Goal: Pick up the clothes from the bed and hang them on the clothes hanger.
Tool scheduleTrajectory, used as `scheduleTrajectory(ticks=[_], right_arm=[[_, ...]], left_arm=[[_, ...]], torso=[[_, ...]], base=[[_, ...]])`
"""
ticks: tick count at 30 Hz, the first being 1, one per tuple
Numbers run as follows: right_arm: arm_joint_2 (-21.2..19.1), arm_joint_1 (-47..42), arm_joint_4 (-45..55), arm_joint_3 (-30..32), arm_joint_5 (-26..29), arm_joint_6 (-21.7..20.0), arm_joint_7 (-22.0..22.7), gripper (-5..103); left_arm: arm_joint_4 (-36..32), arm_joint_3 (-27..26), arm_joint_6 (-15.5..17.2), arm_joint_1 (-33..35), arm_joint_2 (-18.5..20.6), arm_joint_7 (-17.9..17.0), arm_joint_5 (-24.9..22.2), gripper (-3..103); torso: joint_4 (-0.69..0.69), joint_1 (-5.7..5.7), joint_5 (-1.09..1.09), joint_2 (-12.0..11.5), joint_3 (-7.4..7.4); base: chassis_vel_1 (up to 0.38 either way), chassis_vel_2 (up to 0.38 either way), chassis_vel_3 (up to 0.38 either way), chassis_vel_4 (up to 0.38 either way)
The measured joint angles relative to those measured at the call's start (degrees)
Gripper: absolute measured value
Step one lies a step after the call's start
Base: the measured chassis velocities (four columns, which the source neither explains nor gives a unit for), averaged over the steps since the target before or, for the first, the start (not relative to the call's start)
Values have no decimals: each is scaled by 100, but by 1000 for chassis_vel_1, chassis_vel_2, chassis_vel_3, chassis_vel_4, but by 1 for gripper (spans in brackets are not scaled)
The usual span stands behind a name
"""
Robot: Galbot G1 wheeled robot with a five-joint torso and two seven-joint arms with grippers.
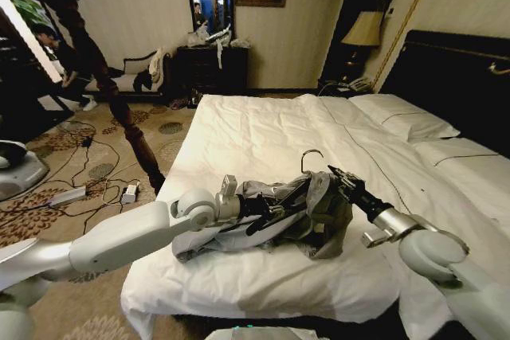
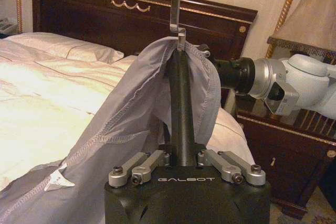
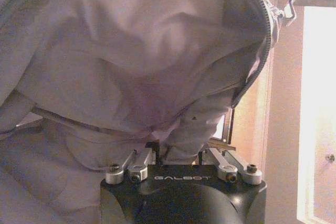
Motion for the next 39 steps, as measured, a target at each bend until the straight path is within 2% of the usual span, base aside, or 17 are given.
scheduleTrajectory(ticks=[14, 26, 33, 36, 37, 38, 39], right_arm=[[94, -55, -38, -29, 74, 32, 105, 30], [120, -200, 91, -9, 190, -53, 305, 30], [152, -164, -4, -27, 190, -59, 373, 30], [193, -133, -236, -47, 172, -132, 365, 30], [193, -133, -236, -47, 172, -132, 365, 30], [212, -108, -297, -69, 163, -126, 385, 27], [222, -90, -343, -68, 190, -142, 407, 23]], left_arm=[[43, -380, -2, 188, 80, -97, 43, 16], [289, -465, -145, 239, 176, 94, 349, 17], [101, -695, -112, 358, 317, -52, 374, 16], [6, -988, -103, 496, 527, -209, 373, 26], [6, -988, -103, 496, 527, -209, 373, 26], [-85, -1102, -91, 601, 613, -214, 369, 37], [-127, -1195, -88, 657, 682, -234, 367, 37]], torso=[[0, 0, 0, 0, 0], [-1, 0, 0, 0, 0], [0, 0, -1, 0, 0], [2, 0, -2, 0, 0], [2, 0, -2, 0, 0], [3, 0, 1, 0, 1], [-3, 1, 0, 0, 0]], base=[[0, 0, 0, 0], [0, 0, 0, 0], [0, 0, 0, 0], [0, 0, 0, 0], [0, 0, 0, 0], [0, 0, 0, 0], [0, 0, 0, 0]])
